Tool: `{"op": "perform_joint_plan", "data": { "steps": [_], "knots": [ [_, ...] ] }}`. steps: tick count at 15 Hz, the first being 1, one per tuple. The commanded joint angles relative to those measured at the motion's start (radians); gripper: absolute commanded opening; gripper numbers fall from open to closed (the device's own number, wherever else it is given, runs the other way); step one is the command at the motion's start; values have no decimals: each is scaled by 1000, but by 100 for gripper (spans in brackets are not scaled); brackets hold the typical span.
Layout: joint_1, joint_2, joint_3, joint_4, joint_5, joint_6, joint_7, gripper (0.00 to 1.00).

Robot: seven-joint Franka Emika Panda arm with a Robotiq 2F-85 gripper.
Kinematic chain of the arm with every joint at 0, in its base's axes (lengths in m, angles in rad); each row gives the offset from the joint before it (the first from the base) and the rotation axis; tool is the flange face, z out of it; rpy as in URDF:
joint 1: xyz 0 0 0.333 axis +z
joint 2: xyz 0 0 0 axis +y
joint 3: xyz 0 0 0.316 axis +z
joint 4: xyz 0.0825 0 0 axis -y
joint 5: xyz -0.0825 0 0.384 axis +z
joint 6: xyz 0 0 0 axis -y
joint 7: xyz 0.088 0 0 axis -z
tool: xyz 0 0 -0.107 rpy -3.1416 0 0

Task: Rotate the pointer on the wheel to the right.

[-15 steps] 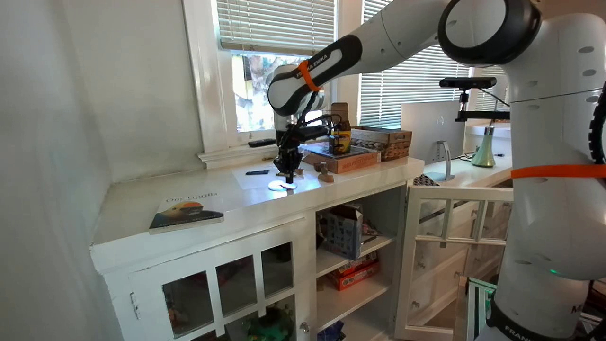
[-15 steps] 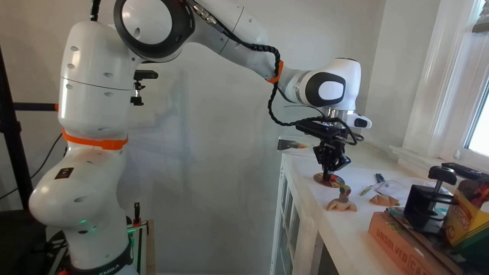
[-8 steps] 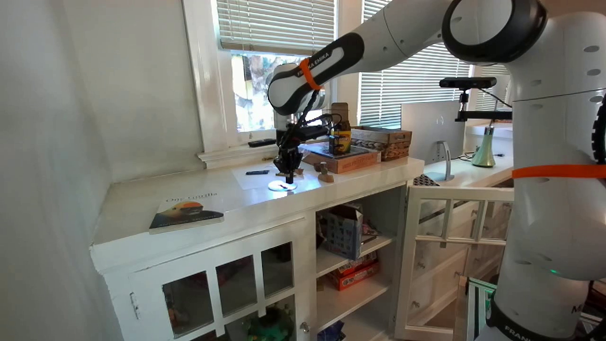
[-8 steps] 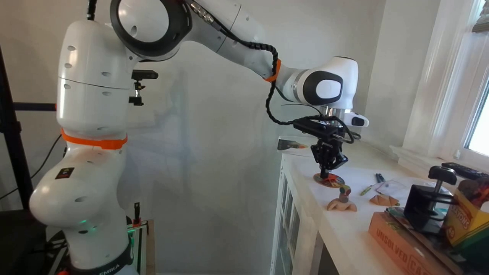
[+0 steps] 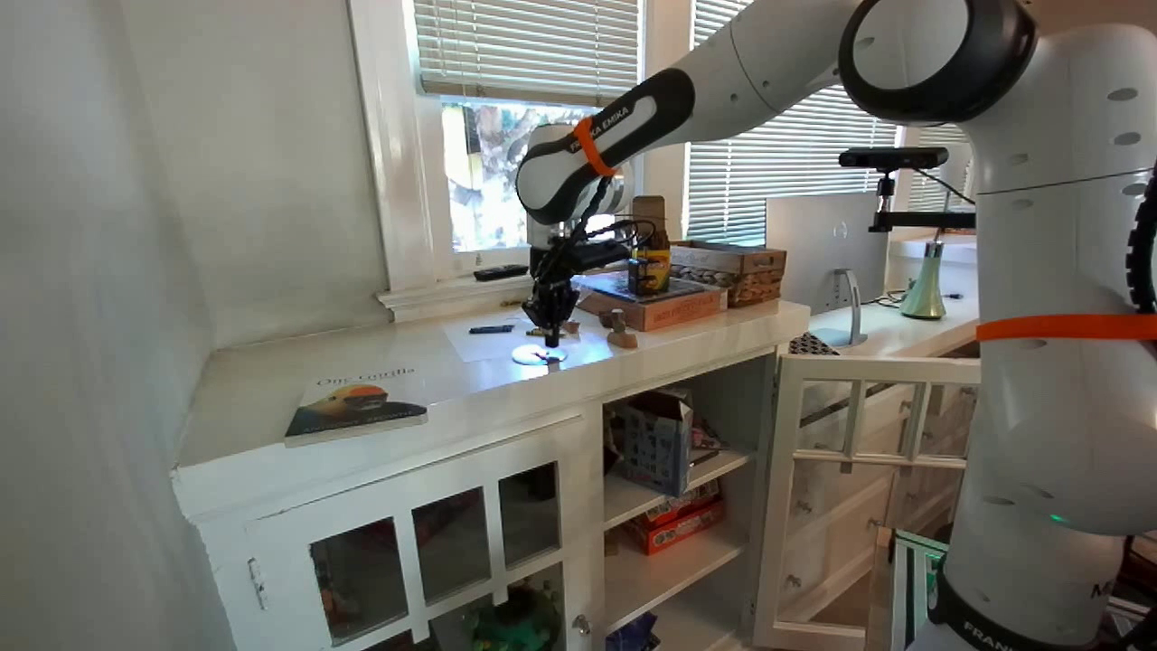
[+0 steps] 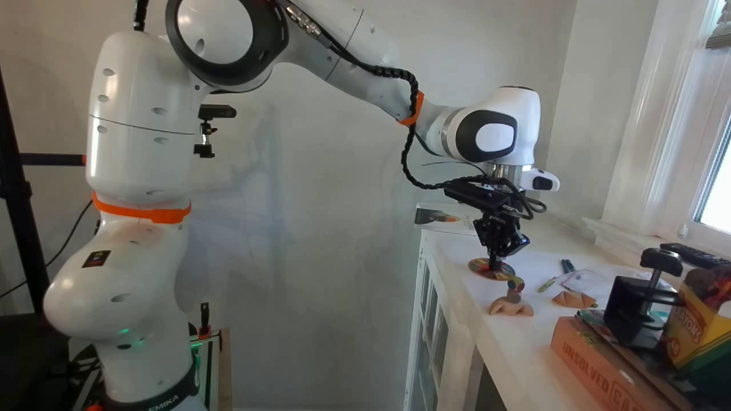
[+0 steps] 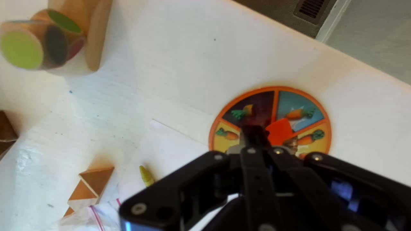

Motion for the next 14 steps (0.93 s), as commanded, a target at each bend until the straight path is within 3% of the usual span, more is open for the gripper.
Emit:
{"op": "perform_joint_plan", "data": {
  "steps": [1, 14],
  "knots": [
    [4, 4, -3, -22, -12, 22, 26, 0],
    [11, -1, 9, -34, -5, 23, 17, 0]
  ]
}}
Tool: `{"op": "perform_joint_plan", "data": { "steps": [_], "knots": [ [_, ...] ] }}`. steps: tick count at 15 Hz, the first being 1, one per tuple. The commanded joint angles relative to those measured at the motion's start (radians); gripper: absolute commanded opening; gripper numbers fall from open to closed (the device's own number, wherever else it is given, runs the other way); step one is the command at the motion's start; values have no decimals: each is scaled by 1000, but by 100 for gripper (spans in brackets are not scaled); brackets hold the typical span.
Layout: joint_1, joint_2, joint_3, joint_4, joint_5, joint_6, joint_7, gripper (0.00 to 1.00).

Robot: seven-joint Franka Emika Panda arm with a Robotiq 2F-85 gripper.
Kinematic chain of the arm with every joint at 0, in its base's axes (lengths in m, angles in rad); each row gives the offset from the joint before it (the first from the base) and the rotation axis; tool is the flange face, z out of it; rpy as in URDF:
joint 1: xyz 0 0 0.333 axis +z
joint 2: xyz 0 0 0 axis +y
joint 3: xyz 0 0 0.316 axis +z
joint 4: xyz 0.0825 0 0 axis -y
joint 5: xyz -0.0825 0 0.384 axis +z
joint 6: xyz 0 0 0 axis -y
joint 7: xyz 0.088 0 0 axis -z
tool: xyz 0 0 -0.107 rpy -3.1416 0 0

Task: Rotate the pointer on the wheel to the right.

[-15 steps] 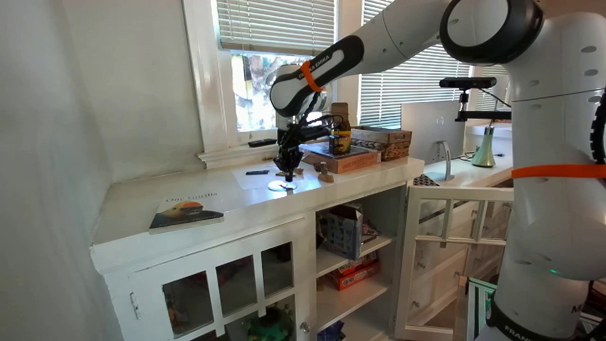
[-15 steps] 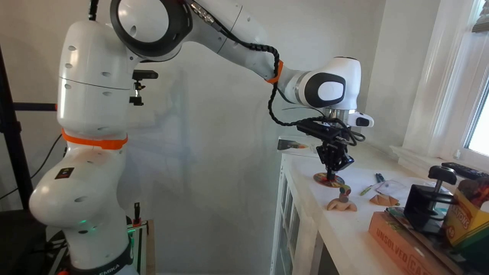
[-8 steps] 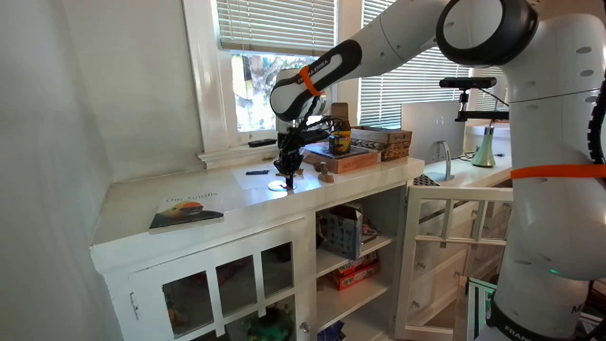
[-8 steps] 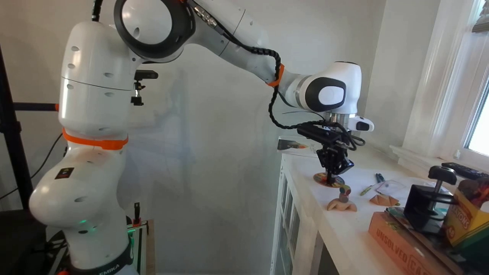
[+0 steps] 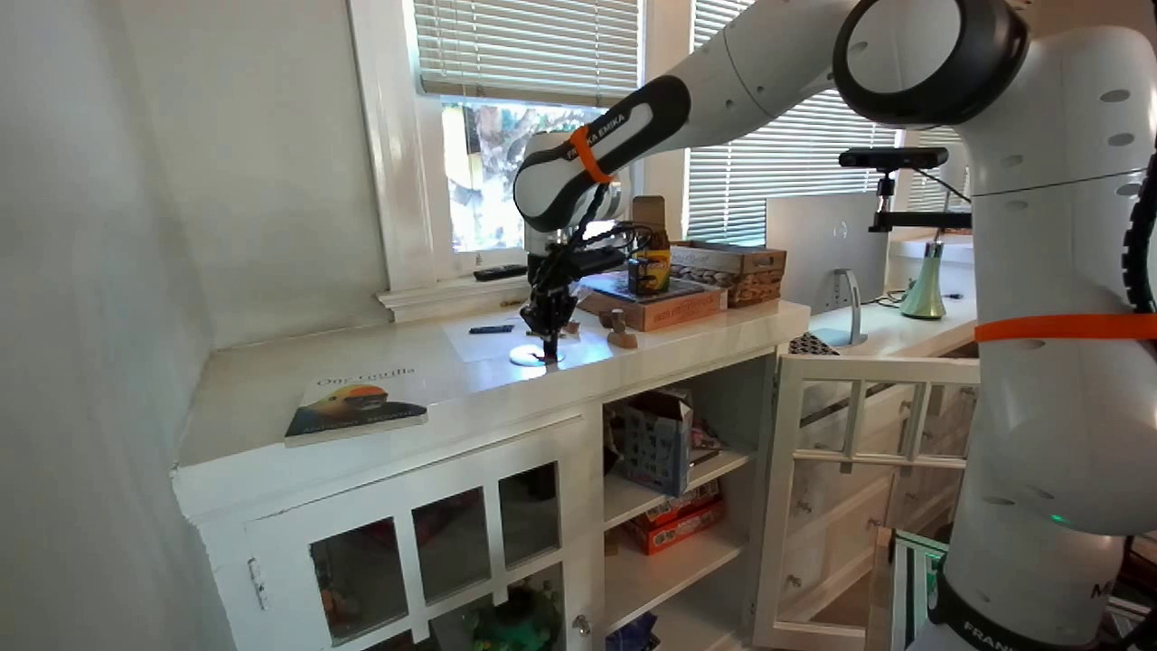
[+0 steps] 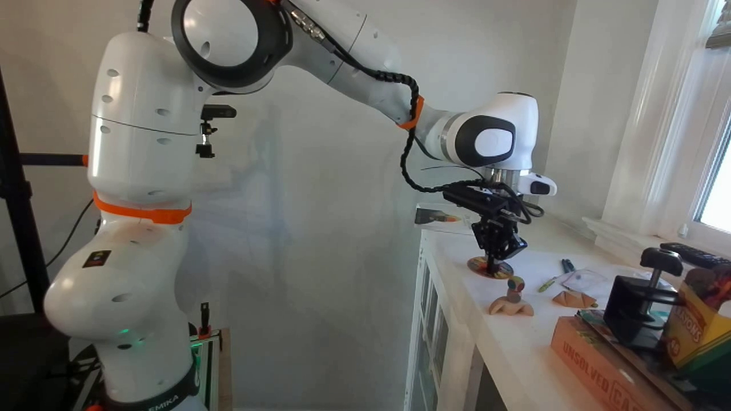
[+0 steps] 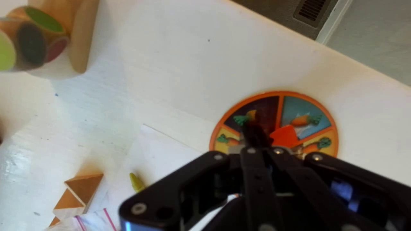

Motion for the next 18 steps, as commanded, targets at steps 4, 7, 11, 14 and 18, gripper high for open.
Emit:
{"op": "perform_joint_plan", "data": {
  "steps": [4, 7, 11, 14, 18],
  "knots": [
    [12, -20, 8, -32, -3, 14, 15, 0],
    [14, -21, 9, -31, -2, 14, 20, 0],
    [15, -22, 8, -27, -2, 8, 24, 0],
    [16, -21, 10, -25, -3, 3, 25, 0],
    [20, -19, 12, -23, -5, 1, 24, 0]
  ]
}}
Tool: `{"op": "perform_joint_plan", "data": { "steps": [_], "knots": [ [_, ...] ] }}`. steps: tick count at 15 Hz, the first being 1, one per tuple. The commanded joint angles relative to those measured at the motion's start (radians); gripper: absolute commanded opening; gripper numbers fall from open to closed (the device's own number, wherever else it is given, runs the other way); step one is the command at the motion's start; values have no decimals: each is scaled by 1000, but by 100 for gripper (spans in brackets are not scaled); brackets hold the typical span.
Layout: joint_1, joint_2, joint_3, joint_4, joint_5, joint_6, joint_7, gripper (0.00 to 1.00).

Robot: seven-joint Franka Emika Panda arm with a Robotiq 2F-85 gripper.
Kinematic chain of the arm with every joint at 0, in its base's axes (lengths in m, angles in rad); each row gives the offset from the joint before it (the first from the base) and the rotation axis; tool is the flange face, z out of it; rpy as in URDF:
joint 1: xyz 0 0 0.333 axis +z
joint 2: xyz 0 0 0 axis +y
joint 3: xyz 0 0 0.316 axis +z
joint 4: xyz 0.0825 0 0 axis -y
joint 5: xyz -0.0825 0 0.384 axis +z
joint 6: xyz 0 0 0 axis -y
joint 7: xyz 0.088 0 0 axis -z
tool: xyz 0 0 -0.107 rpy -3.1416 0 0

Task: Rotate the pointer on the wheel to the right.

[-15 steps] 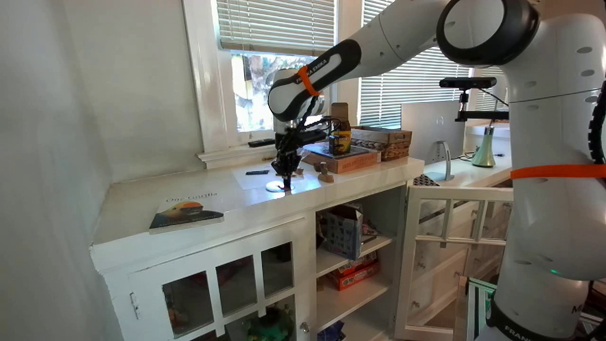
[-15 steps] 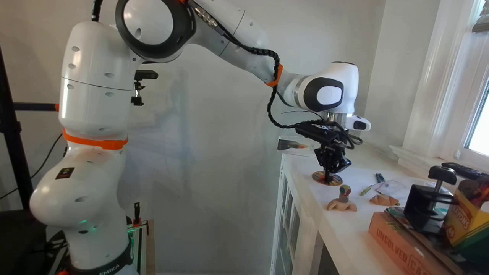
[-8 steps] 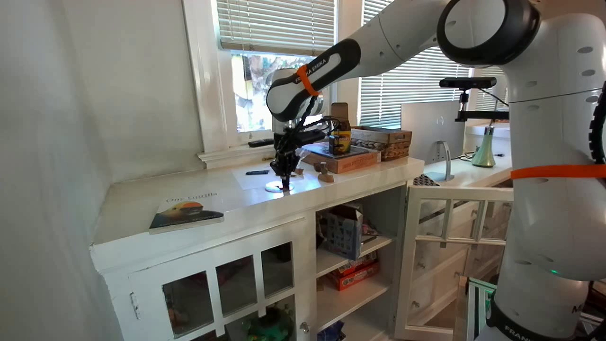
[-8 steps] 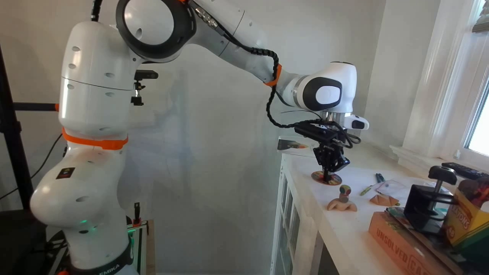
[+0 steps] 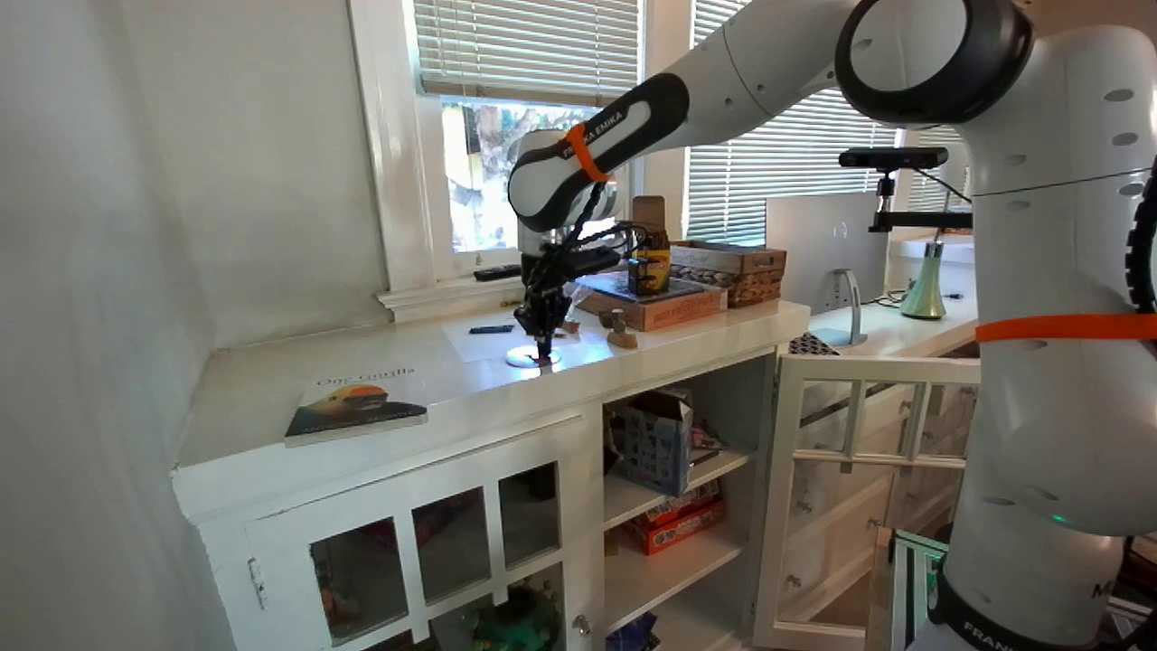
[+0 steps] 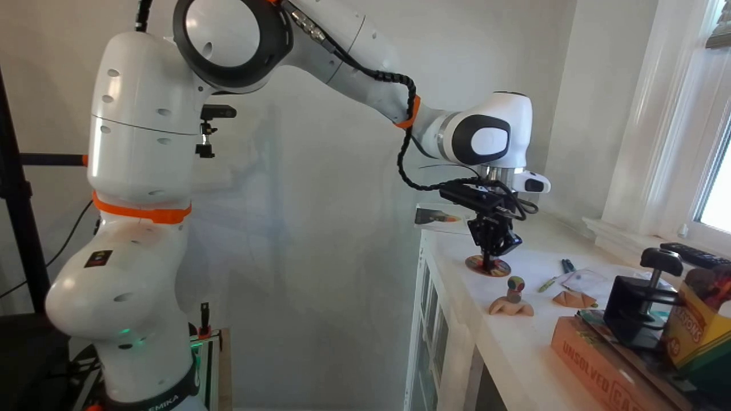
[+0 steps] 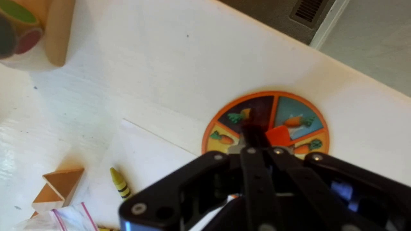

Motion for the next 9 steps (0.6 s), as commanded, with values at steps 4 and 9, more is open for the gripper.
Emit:
{"op": "perform_joint_plan", "data": {
  "steps": [4, 9],
  "knots": [
    [11, -23, 7, -29, -7, 5, 21, 0],
    [15, -28, 15, -32, -6, -2, 12, 0]
  ]
}}
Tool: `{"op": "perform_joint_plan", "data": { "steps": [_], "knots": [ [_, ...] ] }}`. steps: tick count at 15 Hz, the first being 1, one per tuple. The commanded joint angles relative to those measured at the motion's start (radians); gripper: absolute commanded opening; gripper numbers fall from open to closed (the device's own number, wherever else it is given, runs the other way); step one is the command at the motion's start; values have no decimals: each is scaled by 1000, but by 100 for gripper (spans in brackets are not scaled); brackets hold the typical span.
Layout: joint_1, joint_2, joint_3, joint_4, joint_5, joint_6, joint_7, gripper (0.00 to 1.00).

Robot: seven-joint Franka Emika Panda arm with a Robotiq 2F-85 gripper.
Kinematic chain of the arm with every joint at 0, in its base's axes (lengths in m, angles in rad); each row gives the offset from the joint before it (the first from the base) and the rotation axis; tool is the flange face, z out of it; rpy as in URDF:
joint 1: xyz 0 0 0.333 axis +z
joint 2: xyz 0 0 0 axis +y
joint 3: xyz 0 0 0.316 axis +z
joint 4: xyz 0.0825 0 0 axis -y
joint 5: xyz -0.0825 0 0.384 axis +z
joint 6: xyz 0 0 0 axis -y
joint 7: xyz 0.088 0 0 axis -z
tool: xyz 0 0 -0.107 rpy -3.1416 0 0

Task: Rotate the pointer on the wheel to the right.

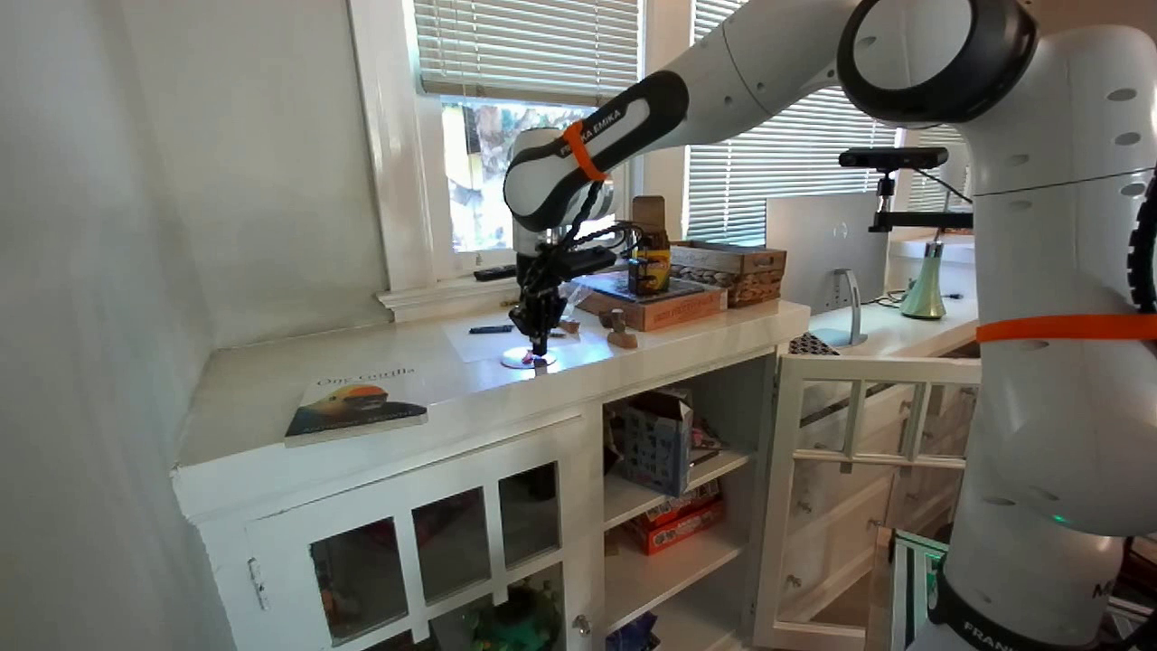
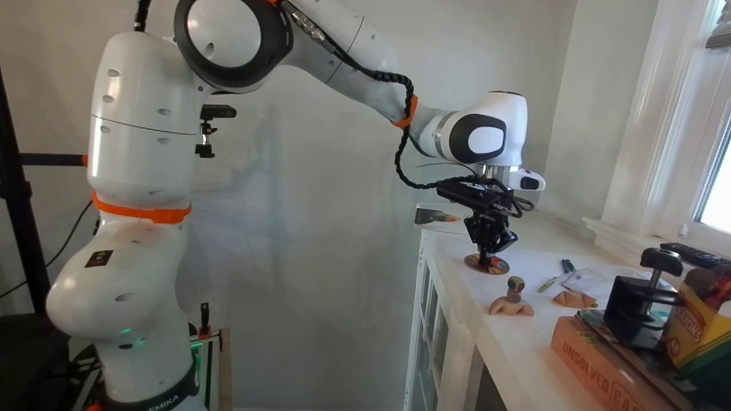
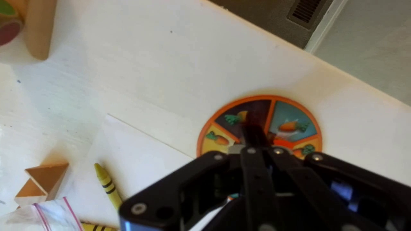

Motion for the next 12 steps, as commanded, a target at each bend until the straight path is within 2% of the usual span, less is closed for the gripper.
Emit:
{"op": "perform_joint_plan", "data": {
  "steps": [1, 12],
  "knots": [
    [10, -26, 4, -32, -5, -2, 11, 0],
    [18, -28, 14, -37, 5, 16, -5, 0]
  ]
}}
